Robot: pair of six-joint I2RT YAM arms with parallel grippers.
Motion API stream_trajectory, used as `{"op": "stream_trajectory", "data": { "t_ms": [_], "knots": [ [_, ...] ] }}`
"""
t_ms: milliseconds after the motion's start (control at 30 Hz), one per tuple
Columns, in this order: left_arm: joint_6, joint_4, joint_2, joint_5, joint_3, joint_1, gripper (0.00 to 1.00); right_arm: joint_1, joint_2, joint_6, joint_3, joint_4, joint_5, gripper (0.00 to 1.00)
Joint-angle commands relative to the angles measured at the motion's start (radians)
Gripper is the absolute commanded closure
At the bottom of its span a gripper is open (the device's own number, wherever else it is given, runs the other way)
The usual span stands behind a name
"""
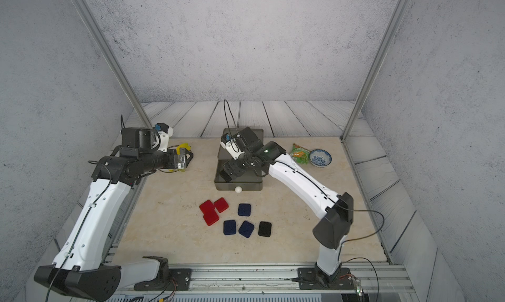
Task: Place the brooch boxes into the drawer by color
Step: Place the brooch box in the drawer, then pick up the brooch box from the center of the board.
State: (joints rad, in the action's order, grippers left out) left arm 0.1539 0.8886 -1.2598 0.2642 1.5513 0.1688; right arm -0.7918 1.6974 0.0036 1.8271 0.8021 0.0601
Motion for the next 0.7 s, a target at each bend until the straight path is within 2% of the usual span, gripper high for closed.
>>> {"op": "stream_trajectory", "data": {
  "t_ms": [0,133,233,333,467,567,667],
  "knots": [
    [-0.032,0.031,0.021,0.046,0.045,0.046,0.01,0.021,-0.174,0.032,-0.156,-0.115,-0.103,0.15],
    [-0.057,0.111,0.007,-0.066,0.089,0.226,0.02,0.165,-0.378,0.122,-0.328,-0.125,-0.093,0.14],
    [-0.026,0.133,0.023,-0.136,0.071,0.384,0.03,0.286,-0.493,0.152,-0.389,-0.085,-0.091,0.13],
    [0.037,0.115,0.032,-0.234,0.020,0.575,0.03,0.375,-0.554,0.152,-0.402,-0.038,-0.099,0.12],
    [0.134,0.096,-0.047,-0.352,-0.037,0.811,0.04,0.441,-0.573,0.153,-0.406,-0.014,-0.091,0.11],
    [0.222,0.065,-0.149,-0.404,-0.071,0.910,0.05,0.471,-0.580,0.170,-0.425,-0.031,-0.061,0.11],
    [0.290,0.018,-0.247,-0.429,-0.092,0.950,0.05,0.480,-0.586,0.181,-0.444,-0.043,-0.045,0.11]
  ]
}}
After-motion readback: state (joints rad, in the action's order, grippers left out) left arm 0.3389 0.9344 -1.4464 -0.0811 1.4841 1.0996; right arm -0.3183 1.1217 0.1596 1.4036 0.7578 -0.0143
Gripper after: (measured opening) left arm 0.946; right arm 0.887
